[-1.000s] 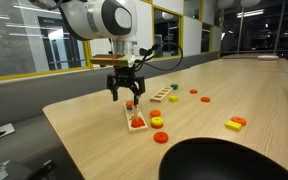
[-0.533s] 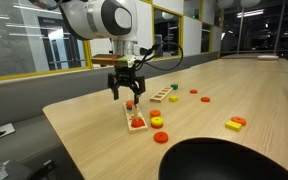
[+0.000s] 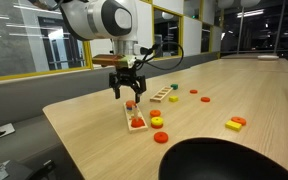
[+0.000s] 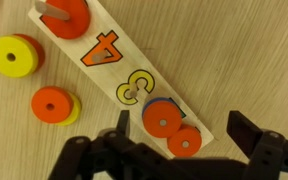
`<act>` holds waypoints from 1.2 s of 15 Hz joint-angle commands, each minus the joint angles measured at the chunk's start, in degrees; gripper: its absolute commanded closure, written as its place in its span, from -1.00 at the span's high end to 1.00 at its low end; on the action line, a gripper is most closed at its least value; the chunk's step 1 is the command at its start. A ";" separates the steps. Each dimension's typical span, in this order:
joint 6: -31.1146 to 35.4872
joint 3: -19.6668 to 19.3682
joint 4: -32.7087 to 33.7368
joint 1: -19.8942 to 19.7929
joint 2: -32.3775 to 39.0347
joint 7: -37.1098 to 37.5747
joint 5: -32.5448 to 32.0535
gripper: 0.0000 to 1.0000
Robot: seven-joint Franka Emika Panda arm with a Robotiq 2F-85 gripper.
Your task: Remove the second round orange object from the left and put it on the table
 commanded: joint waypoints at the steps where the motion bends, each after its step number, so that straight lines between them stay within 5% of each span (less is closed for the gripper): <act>1: 1.85 -0.14 -0.20 -0.01 0.12 0.68 0.61 1.00; 10: 3.30 -0.32 -0.19 -0.15 1.11 1.53 0.82 0.97; 11: 3.49 -0.32 -0.20 -0.15 1.17 1.56 0.87 0.48; 13: 3.82 -0.30 -0.21 -0.16 1.29 1.60 0.94 0.38; 18: 4.10 -0.30 -0.23 -0.18 1.29 1.46 1.02 -0.43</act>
